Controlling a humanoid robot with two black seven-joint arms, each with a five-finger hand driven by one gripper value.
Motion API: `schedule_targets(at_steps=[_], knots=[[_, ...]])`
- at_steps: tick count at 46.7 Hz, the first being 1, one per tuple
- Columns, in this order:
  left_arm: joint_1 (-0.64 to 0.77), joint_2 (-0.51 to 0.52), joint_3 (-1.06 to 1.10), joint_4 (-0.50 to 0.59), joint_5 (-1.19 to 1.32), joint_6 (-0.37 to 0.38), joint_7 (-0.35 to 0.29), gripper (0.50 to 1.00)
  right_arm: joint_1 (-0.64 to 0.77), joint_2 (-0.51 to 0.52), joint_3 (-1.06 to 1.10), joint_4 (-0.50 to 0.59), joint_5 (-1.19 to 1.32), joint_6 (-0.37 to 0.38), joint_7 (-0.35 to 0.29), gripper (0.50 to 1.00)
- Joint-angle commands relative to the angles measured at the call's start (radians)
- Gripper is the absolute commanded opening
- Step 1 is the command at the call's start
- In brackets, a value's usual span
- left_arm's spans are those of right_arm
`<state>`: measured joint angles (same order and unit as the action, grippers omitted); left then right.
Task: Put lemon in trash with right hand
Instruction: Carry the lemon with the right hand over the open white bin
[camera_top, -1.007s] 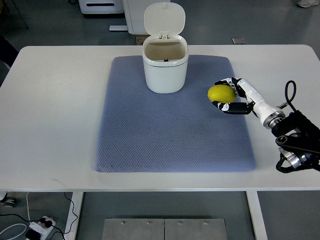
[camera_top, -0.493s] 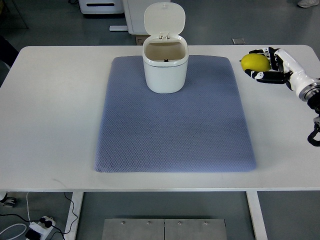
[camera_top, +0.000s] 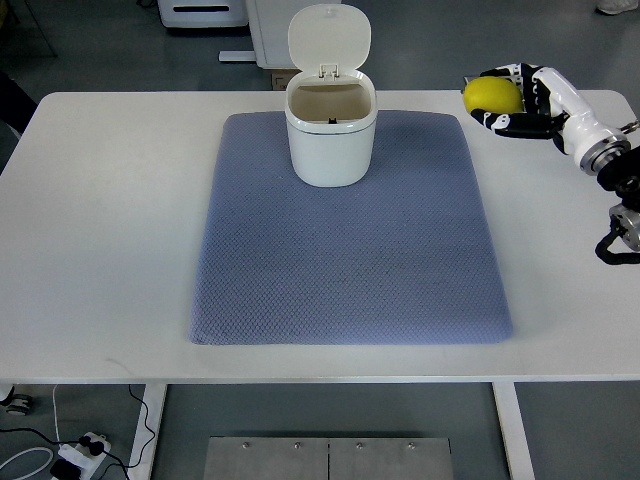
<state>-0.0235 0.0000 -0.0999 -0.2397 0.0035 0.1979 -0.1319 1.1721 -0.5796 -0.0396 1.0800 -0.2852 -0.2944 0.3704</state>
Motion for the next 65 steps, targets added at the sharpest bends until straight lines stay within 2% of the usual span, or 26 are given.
schedule_targets(at_steps=[1, 18, 59, 65], knots=[[0.001, 0.000, 0.000, 0.000, 0.000, 0.000, 0.000, 1.000, 0.017, 0.027, 0.000, -0.002, 0.001, 0.000, -0.011, 0.552], [0.001, 0.000, 0.000, 0.000, 0.000, 0.000, 0.000, 1.000, 0.092, 0.155, 0.000, -0.020, 0.001, 0.000, -0.059, 0.554], [0.001, 0.000, 0.000, 0.000, 0.001, 0.000, 0.000, 1.000, 0.167, 0.455, -0.013, -0.259, 0.055, 0.000, -0.114, 0.567], [0.001, 0.000, 0.000, 0.000, 0.000, 0.000, 0.000, 1.000, 0.179, 0.498, -0.014, -0.305, 0.064, 0.018, -0.116, 0.567]])
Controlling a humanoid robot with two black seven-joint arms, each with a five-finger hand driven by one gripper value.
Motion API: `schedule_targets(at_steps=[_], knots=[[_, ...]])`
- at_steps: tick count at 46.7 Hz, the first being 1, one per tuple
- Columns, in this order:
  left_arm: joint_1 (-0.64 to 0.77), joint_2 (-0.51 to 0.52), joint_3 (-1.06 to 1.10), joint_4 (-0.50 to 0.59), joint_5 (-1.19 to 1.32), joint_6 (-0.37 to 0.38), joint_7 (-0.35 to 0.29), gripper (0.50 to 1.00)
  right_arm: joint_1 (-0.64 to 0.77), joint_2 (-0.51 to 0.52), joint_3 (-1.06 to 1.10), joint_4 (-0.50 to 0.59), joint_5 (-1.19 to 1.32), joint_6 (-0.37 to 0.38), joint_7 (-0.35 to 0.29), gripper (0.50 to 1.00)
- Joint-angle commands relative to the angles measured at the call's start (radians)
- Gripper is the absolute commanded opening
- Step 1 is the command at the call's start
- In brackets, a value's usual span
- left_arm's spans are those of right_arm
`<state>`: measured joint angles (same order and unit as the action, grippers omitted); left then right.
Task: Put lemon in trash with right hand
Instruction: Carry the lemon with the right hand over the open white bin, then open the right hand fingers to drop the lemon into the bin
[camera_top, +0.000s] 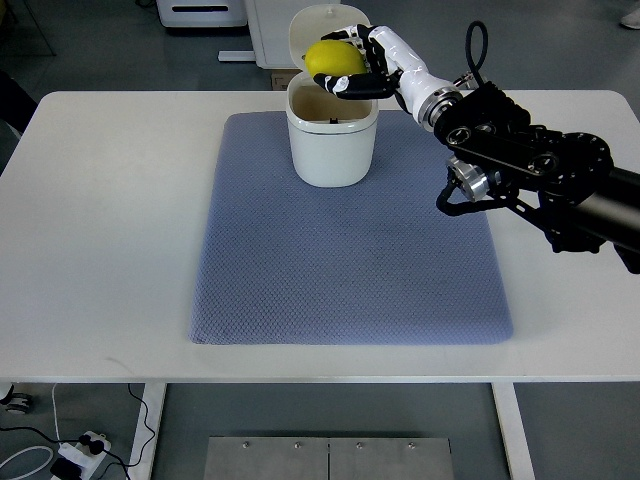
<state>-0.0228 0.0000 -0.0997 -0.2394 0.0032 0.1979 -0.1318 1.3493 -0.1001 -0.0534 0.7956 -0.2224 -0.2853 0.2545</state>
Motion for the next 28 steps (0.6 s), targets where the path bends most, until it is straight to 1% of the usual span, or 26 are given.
schedule_targets(at_steps=[1, 12, 22, 28], knots=[[0.000, 0.000, 0.000, 0.000, 0.000, -0.003, 0.000, 1.000, 0.002, 0.023, 0.000, -0.026, 0.001, 0.011, 0.000, 0.569], [0.000, 0.000, 0.000, 0.000, 0.000, 0.000, 0.000, 1.000, 0.002, 0.068, -0.022, -0.093, 0.001, 0.012, -0.014, 0.571], [0.000, 0.000, 0.000, -0.001, 0.000, 0.000, 0.000, 1.000, 0.004, 0.086, -0.032, -0.125, 0.001, 0.012, -0.035, 0.577], [0.000, 0.000, 0.000, 0.000, 0.000, 0.000, 0.000, 1.000, 0.002, 0.089, -0.034, -0.130, 0.001, 0.012, -0.037, 0.598]])
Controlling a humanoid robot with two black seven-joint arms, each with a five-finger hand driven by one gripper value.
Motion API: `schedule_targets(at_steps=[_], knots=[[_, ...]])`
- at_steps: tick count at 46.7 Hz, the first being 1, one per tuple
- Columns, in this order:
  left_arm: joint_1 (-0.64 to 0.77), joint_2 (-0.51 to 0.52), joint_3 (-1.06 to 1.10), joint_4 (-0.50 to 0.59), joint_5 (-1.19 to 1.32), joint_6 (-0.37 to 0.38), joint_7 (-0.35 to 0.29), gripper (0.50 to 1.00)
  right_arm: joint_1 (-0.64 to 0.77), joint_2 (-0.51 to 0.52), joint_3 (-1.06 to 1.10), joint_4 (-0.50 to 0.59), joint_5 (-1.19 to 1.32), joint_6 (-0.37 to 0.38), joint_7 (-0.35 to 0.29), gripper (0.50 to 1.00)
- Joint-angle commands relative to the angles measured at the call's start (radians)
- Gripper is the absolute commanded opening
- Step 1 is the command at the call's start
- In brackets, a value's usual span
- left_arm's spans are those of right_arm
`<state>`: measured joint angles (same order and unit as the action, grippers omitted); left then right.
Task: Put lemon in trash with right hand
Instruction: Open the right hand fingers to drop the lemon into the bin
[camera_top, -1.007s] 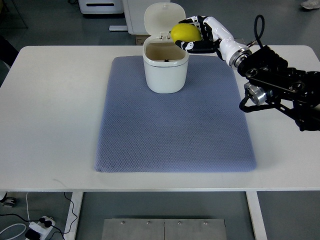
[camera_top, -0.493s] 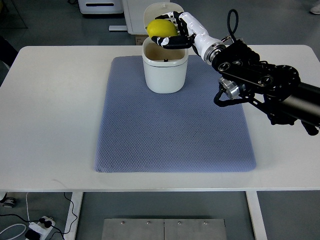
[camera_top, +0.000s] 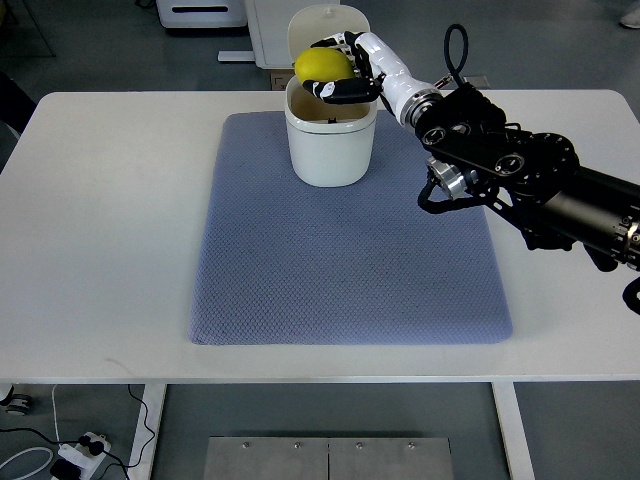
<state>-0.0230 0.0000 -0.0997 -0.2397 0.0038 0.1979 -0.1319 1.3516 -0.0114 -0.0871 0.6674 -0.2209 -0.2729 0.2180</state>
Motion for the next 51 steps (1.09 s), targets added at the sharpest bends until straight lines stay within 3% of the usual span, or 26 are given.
schedule_targets(at_steps=[1, 17, 36, 43, 51], knots=[[0.000, 0.000, 0.000, 0.000, -0.001, 0.000, 0.000, 1.000, 0.000, 0.001, 0.000, -0.002, 0.000, 0.000, 0.000, 0.602], [0.000, 0.000, 0.000, 0.000, 0.001, 0.000, 0.000, 1.000, 0.000, 0.001, 0.001, -0.003, -0.002, -0.002, 0.001, 0.744], [0.000, 0.000, 0.000, 0.000, -0.001, 0.000, 0.000, 1.000, -0.002, -0.001, 0.000, -0.012, -0.002, -0.003, 0.001, 0.826], [0.000, 0.000, 0.000, 0.000, -0.001, 0.000, 0.000, 1.000, 0.000, -0.001, 0.000, -0.011, -0.003, -0.003, 0.003, 0.987], [0.000, 0.000, 0.000, 0.000, -0.001, 0.000, 0.000, 1.000, 0.004, -0.001, 0.000, -0.009, -0.003, -0.002, 0.004, 0.998]])
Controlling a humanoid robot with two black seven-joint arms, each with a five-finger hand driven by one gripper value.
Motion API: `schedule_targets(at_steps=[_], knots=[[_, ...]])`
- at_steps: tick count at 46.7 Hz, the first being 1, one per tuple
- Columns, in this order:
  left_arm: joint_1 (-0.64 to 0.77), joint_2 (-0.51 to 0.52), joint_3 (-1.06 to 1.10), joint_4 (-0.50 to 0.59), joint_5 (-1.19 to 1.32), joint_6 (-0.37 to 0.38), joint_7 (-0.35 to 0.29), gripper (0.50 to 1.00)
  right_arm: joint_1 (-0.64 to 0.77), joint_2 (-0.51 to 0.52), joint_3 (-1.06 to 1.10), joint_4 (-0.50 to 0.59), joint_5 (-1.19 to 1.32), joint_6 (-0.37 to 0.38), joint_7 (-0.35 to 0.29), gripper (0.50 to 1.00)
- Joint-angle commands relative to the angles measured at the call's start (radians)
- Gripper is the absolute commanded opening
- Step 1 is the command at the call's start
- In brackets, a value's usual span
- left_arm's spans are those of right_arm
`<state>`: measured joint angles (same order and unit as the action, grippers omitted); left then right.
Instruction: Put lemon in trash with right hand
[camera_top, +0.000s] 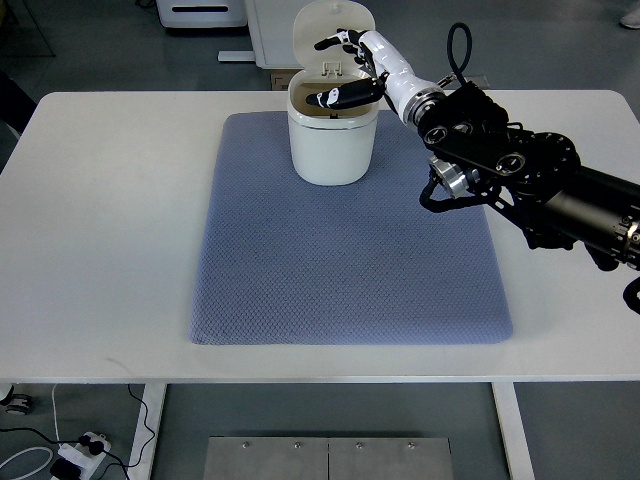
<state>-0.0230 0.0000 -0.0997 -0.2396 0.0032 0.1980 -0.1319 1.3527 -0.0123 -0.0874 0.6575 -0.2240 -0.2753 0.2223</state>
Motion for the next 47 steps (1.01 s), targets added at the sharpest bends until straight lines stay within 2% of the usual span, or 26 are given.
schedule_targets(at_steps=[1, 25, 34, 47], knots=[[0.000, 0.000, 0.000, 0.000, 0.001, 0.000, 0.000, 1.000, 0.003, 0.000, 0.000, 0.001, 0.000, 0.001, 0.000, 0.998], [0.000, 0.000, 0.000, 0.000, 0.000, 0.000, 0.000, 1.000, 0.003, -0.031, 0.000, 0.042, -0.003, 0.001, 0.008, 1.000], [0.000, 0.000, 0.000, 0.000, 0.000, 0.000, 0.000, 1.000, 0.002, -0.080, 0.000, 0.114, -0.005, -0.001, 0.009, 1.000], [0.000, 0.000, 0.000, 0.000, 0.001, 0.000, 0.000, 1.000, -0.006, -0.204, 0.002, 0.275, -0.003, -0.004, 0.029, 1.000]])
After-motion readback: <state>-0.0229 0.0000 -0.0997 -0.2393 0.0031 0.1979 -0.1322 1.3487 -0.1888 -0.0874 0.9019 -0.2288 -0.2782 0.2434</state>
